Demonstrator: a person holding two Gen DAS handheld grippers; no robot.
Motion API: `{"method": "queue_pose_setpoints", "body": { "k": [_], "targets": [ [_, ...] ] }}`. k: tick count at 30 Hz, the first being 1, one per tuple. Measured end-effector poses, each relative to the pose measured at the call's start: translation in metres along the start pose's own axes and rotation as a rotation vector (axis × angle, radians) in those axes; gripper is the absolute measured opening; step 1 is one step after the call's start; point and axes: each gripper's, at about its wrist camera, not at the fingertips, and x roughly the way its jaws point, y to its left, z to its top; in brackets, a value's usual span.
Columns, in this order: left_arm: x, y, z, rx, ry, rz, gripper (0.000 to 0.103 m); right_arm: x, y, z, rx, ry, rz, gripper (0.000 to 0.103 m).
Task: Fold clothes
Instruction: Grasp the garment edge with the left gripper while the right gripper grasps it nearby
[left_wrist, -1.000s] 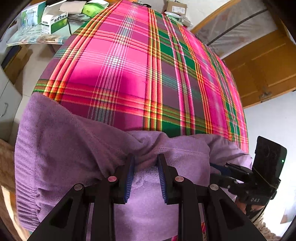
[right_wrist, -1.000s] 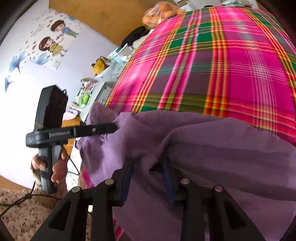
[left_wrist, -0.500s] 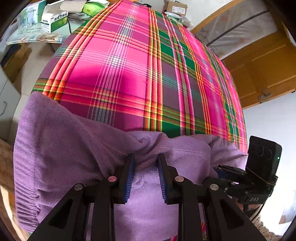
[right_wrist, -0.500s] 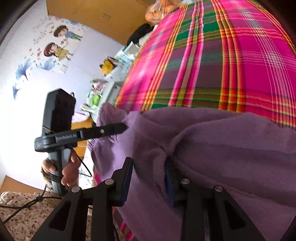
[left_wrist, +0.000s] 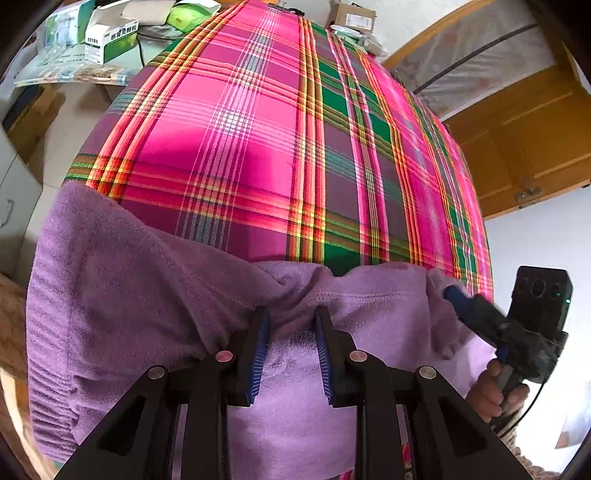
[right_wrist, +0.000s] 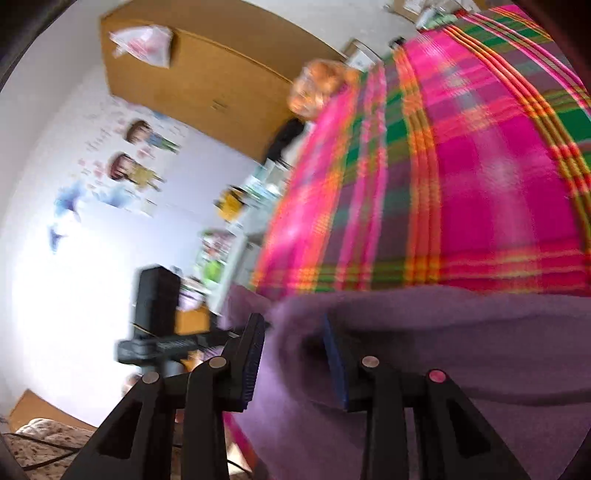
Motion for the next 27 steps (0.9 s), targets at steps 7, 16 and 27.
{"method": "queue_pose_setpoints", "body": {
  "k": [7, 16, 27],
  "targets": [
    [0.000, 0.001, -0.001, -0.002, 0.000, -0.006, 0.026, 0.030, 0.010, -0.011, -0.035, 0.131, 0.051, 0.035],
    [0.000, 0.001, -0.002, -0.004, -0.002, -0.012, 0.026, 0.025, 0.028, 0.000, -0.122, 0.027, 0.071, 0.028],
    [-0.006, -0.018, 0.000, 0.065, -0.045, 0.001, 0.026, -0.008, 0.024, 0.011, -0.123, -0.120, 0.011, 0.006]
  ]
}}
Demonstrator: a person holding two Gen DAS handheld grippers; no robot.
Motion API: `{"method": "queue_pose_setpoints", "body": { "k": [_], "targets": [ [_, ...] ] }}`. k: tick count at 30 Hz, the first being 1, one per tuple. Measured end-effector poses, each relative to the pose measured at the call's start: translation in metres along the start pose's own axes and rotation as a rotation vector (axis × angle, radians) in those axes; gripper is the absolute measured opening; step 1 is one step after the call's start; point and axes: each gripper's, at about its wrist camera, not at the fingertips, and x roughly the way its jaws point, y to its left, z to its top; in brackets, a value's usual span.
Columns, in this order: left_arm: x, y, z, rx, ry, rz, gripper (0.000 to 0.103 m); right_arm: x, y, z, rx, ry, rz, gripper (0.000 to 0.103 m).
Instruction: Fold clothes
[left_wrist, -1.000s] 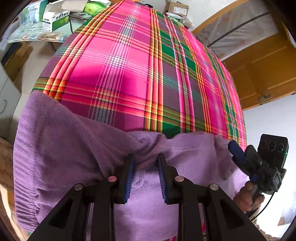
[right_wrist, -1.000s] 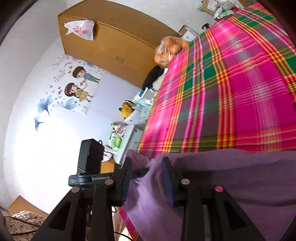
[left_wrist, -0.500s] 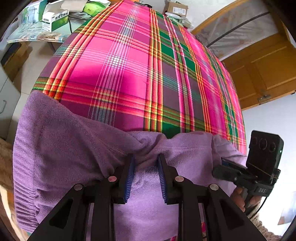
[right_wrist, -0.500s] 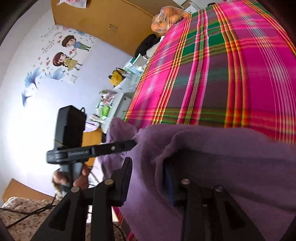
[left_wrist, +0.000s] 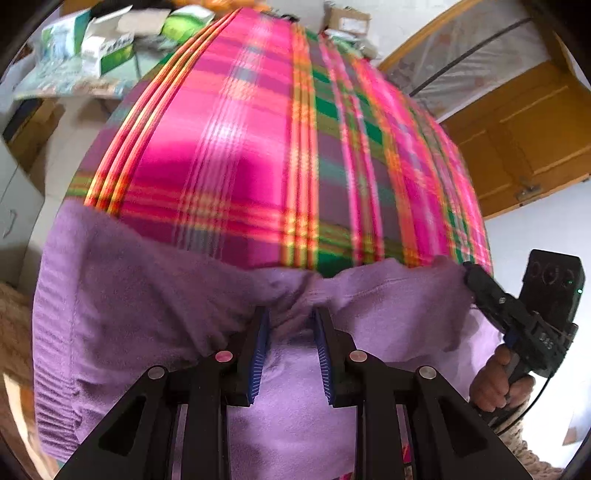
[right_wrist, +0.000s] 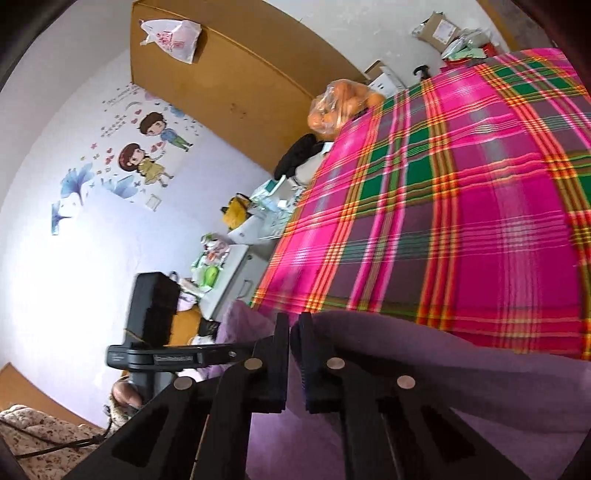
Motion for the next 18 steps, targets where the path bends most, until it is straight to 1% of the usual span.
{"method": "queue_pose_setpoints", "body": {
  "k": [5, 6, 8, 10, 12, 15, 17, 18],
  "targets": [
    [-0.006, -0.028, 0.003, 0.135, -0.036, -0.039, 0.026, -0.037, -0.009, -0.005, 0.045, -0.122, -0.026, 0.007],
    [-0.008, -0.034, 0.003, 0.168, -0.044, -0.048, 0.027, -0.043, -0.012, -0.007, 0.055, -0.134, -0.033, 0.007],
    [-0.008, -0.044, 0.004, 0.221, -0.048, -0.062, 0.029, -0.052, -0.018, -0.014, 0.078, -0.148, -0.049, 0.010],
    [-0.003, -0.054, 0.007, 0.271, -0.033, -0.078, 0.029, -0.058, -0.026, -0.019, 0.105, -0.152, -0.064, 0.012],
    [0.003, -0.065, 0.009, 0.329, -0.019, -0.096, 0.030, -0.059, -0.034, -0.024, 0.137, -0.154, -0.073, 0.012],
    [0.008, -0.082, 0.007, 0.444, -0.029, -0.141, 0.031, -0.062, -0.040, -0.028, 0.163, -0.156, -0.077, 0.012],
    [0.011, -0.091, 0.005, 0.514, -0.043, -0.138, 0.037, -0.063, -0.041, -0.030, 0.167, -0.151, -0.082, 0.013],
    [0.012, -0.095, 0.005, 0.547, -0.051, -0.130, 0.043, -0.062, -0.041, -0.030, 0.167, -0.150, -0.084, 0.014]
  ]
}}
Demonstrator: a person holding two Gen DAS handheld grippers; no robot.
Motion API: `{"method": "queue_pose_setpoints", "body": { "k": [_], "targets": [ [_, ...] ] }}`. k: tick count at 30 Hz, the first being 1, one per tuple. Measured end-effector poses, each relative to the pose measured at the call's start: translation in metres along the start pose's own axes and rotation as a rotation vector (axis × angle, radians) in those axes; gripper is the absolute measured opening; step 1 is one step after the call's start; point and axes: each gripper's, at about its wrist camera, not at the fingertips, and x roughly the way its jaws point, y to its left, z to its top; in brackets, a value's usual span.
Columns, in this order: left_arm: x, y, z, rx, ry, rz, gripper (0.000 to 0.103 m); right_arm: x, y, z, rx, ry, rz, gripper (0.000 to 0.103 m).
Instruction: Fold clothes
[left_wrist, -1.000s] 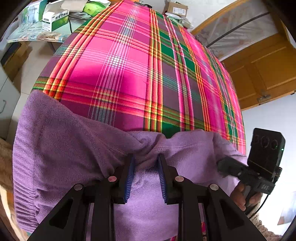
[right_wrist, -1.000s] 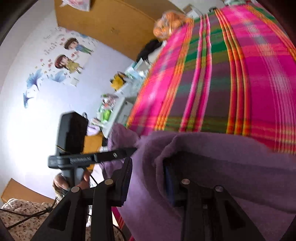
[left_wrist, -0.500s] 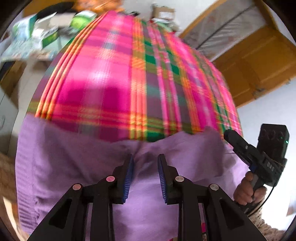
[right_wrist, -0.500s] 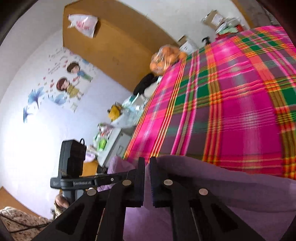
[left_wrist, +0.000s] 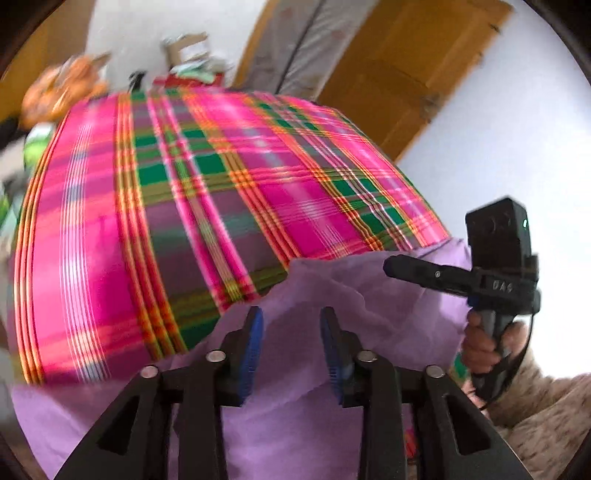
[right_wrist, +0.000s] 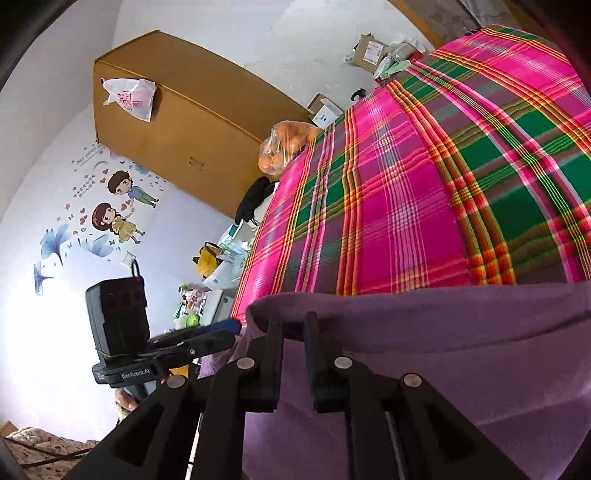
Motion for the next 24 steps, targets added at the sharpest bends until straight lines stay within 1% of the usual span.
{"method": "queue_pose_setpoints", "body": {
  "k": [3, 9, 14, 16, 20, 21, 22, 23, 24],
  "targets": [
    [0.007, -0.008, 0.004, 0.079, 0.007, 0.002, 0.043, 0.001, 0.000, 0.001, 0.001, 0.000, -0.005, 0.015],
    [0.018, -0.008, 0.013, 0.095, 0.044, -0.004, 0.043, 0.002, -0.003, 0.001, 0.012, 0.002, -0.007, 0.015],
    [0.031, -0.007, 0.017, 0.062, 0.076, -0.074, 0.043, 0.003, -0.007, 0.001, 0.028, 0.002, -0.012, 0.015],
    [0.034, -0.005, 0.017, 0.041, 0.084, -0.082, 0.043, 0.004, -0.007, 0.001, 0.031, 0.002, -0.011, 0.015],
    [0.033, -0.004, 0.020, 0.007, 0.065, -0.101, 0.041, 0.006, -0.009, 0.001, 0.041, 0.008, -0.011, 0.016],
    [0.033, -0.004, 0.020, 0.003, 0.065, -0.103, 0.037, 0.006, -0.010, 0.001, 0.043, 0.011, -0.013, 0.016],
    [0.034, -0.005, 0.020, 0.004, 0.067, -0.102, 0.029, 0.007, -0.011, 0.001, 0.047, 0.012, -0.012, 0.016],
    [0.035, -0.006, 0.020, 0.011, 0.070, -0.096, 0.026, 0.008, -0.011, 0.001, 0.050, 0.012, -0.011, 0.016],
    [0.037, -0.007, 0.019, 0.019, 0.073, -0.088, 0.018, 0.009, -0.011, 0.000, 0.053, 0.011, -0.009, 0.016]
  ]
}}
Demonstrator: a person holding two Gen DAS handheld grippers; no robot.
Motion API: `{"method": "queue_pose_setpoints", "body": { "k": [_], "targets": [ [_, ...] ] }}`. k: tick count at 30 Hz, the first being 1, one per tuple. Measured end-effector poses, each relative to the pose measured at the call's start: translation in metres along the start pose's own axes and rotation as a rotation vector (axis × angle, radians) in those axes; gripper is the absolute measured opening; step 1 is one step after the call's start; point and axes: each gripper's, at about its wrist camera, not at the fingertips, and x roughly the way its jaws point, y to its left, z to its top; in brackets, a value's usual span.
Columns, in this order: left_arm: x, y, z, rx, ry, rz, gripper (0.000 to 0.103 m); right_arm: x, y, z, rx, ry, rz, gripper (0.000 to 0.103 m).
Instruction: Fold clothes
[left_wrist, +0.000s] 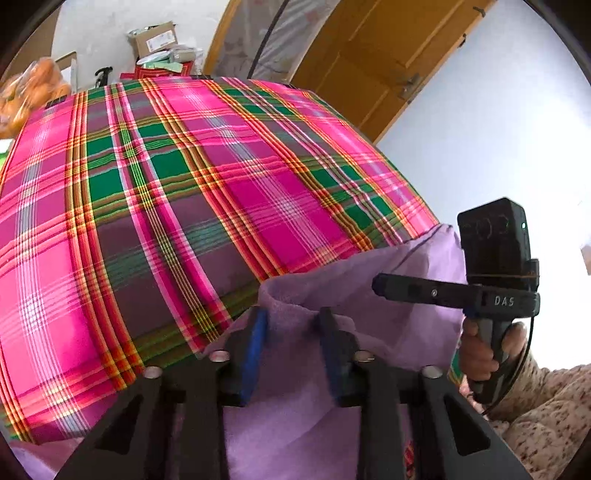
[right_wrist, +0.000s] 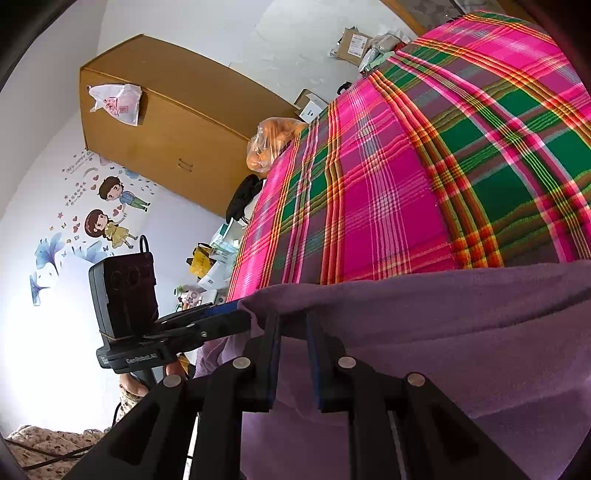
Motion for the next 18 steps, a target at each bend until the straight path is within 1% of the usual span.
{"method": "queue_pose_setpoints", "body": {
  "k": [1, 3, 7, 12, 15, 18],
  "targets": [
    [0.002, -0.001, 0.000, 0.008, 0.006, 0.012, 0.013, 0.000, 0.000, 0.000, 0.001, 0.000, 0.001, 0.016],
    [0.003, -0.002, -0.001, 0.018, 0.008, 0.025, 0.011, 0.001, -0.001, 0.000, 0.005, 0.001, 0.000, 0.016],
    [-0.001, -0.005, 0.001, 0.025, -0.013, 0.051, 0.009, -0.001, -0.003, 0.000, 0.013, -0.009, 0.000, 0.016],
    [-0.012, 0.008, 0.014, -0.040, -0.079, 0.070, 0.008, -0.008, -0.004, 0.003, 0.012, -0.043, -0.005, 0.016],
    [-0.011, 0.014, 0.021, -0.063, -0.097, 0.083, 0.008, -0.015, -0.003, 0.007, -0.001, -0.077, -0.022, 0.016],
    [-0.003, 0.019, 0.027, -0.084, -0.098, 0.118, 0.008, -0.022, -0.005, 0.010, -0.015, -0.101, -0.042, 0.016]
  ]
}}
